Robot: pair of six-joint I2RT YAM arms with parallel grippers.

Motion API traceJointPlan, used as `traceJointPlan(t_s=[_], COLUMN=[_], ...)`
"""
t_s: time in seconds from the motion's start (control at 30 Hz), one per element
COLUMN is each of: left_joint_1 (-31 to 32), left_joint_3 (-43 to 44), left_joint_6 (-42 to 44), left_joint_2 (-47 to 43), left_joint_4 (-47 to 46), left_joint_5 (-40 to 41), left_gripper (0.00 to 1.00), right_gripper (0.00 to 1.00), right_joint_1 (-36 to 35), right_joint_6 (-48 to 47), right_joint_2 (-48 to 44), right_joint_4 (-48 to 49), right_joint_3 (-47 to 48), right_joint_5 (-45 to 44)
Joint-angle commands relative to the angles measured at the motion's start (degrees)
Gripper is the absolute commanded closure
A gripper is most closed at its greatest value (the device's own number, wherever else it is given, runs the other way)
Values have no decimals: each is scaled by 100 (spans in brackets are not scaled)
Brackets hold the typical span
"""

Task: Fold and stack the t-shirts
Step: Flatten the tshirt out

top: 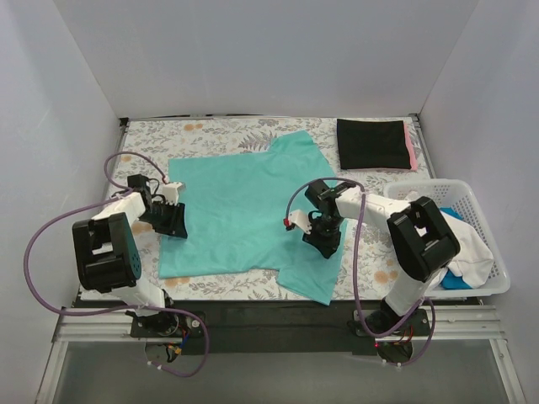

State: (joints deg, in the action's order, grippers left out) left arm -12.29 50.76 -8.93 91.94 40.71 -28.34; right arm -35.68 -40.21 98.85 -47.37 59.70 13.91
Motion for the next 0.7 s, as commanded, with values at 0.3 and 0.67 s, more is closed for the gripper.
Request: traceJointPlan(t_s=[0.3,0.67], left_joint_1=[-10,-1], left_joint_3=[826,3096], left_joint_6=[726,-1285], left_joint_2=[-774,1051], left_joint_4=[781,-1450], left_joint_5=[-381,-1271], left_gripper=[56,37], right_gripper=[65,47], right_joint_1=[-125,1854], right_joint_6=[294,2058], right_joint_2=[-525,2002], right_joint_4=[-184,192], right_joint_3=[636,5179], right_joint_5=[419,868])
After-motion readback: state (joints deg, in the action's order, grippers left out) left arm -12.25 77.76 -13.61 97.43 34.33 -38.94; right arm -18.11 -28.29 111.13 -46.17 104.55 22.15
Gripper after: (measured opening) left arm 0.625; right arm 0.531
